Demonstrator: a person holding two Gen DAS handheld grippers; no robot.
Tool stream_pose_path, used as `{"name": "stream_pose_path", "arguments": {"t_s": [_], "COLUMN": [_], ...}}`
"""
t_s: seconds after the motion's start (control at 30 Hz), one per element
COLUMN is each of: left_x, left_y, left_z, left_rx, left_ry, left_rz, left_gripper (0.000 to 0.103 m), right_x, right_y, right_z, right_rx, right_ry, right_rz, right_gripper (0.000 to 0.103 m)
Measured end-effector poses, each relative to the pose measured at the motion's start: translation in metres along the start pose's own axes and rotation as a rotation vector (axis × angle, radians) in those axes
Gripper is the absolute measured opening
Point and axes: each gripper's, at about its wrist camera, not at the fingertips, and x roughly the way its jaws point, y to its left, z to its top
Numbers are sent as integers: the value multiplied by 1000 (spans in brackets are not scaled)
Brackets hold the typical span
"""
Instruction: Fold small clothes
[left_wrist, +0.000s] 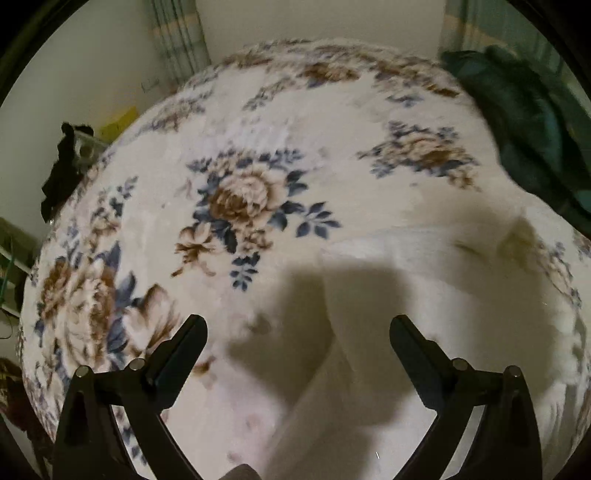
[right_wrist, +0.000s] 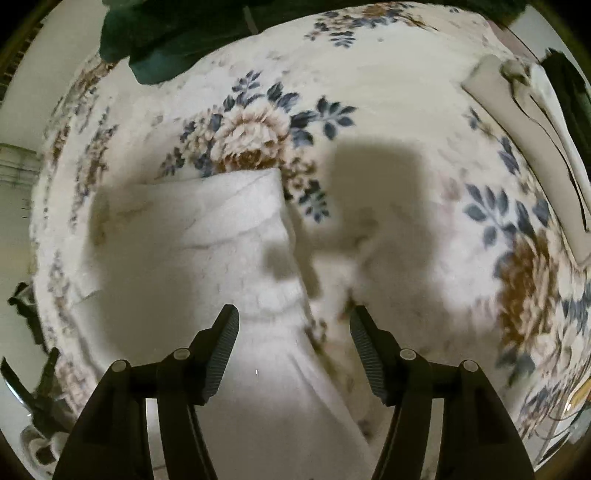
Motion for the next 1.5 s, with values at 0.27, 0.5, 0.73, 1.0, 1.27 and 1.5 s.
{"name": "stream_pose_path", "arguments": {"t_s": [0.27, 0.5, 0.73, 1.0, 1.27, 1.5], "left_x": [-67, -66, -73, -95, -114, -65], "left_y": [-40, -70, -115, -166, -260, -336], "left_z": [-80, -200, -260, -278, -299, -342], "left_rx": [-19, -253, -287, -181, -33, 134], "left_ry": [41, 273, 357, 370, 376, 419], "left_rz": [102, 310, 332, 216, -36, -63], "left_gripper": [101, 101, 101, 101, 101, 99], "right_x": [-9, 72, 122, 117, 39, 53], "right_y": [-39, -17, 18, -17, -56, -118], "right_z": [39, 125, 130, 142, 128, 133], "right_rx": [-46, -170, -316, -238, -306, -197], "right_ry": [101, 223, 278, 259, 296, 318], "right_rz": [200, 328, 346, 270, 270, 358], "right_gripper": [65, 65, 7, 16, 65, 68]}}
